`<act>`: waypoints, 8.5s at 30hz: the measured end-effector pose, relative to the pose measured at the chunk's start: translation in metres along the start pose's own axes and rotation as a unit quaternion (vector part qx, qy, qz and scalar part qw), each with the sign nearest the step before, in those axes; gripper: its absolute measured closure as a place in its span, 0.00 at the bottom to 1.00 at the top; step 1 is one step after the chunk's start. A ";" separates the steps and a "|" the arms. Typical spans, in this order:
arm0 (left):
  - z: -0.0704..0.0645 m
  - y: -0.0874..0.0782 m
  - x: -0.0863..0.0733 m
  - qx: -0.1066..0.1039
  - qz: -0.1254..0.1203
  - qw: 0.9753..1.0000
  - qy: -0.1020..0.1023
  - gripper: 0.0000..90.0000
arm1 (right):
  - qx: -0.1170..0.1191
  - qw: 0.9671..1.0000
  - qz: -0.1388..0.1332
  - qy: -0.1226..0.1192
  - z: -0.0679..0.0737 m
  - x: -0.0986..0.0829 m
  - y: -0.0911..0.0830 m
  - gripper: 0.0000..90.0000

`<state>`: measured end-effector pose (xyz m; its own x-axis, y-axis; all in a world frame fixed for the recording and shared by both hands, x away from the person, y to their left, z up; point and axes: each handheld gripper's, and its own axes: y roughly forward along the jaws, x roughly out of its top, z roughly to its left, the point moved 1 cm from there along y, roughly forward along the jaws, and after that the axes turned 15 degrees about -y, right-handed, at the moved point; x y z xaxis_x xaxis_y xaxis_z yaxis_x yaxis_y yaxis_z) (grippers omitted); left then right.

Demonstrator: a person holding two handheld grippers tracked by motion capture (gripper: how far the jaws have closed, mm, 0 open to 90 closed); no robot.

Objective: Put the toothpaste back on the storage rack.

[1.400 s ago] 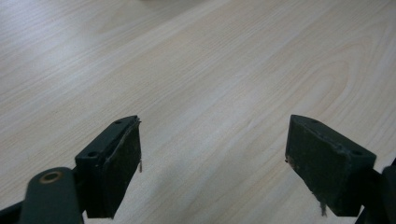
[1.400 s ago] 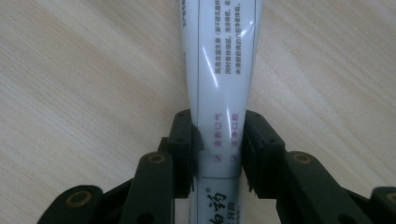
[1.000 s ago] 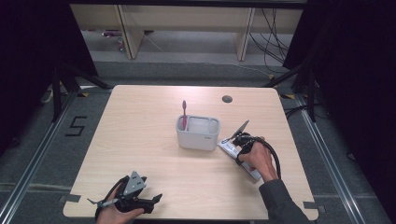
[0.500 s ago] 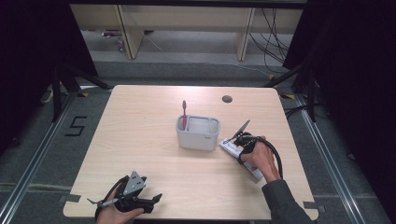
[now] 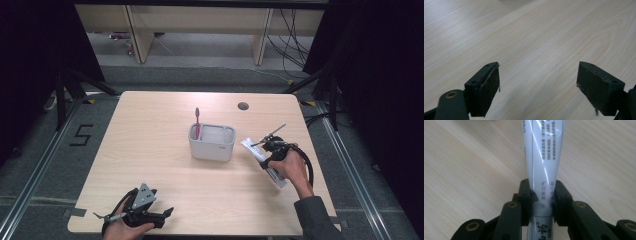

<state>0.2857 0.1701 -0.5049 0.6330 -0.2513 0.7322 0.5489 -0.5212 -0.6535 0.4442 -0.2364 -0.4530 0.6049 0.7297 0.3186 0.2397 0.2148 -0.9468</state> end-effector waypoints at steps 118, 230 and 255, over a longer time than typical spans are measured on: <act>-0.004 0.000 0.000 -0.016 -0.005 1.000 0.002 0.21 | -0.006 0.916 -0.401 0.020 0.040 0.136 0.005 0.80; -0.001 0.000 0.000 -0.010 -0.002 1.000 0.003 0.21 | 0.007 0.937 -0.348 0.031 0.042 0.013 -0.035 0.36; -0.002 0.000 0.000 -0.007 -0.009 1.000 0.001 0.21 | 0.008 0.946 -0.322 0.046 0.057 -0.031 -0.036 0.28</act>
<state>0.2844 0.1683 -0.5043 0.6226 -0.2438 0.7436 0.5525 -0.5360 -0.6383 0.3736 -0.2293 -0.4316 0.4002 0.3852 0.8315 0.5704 0.6055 -0.5550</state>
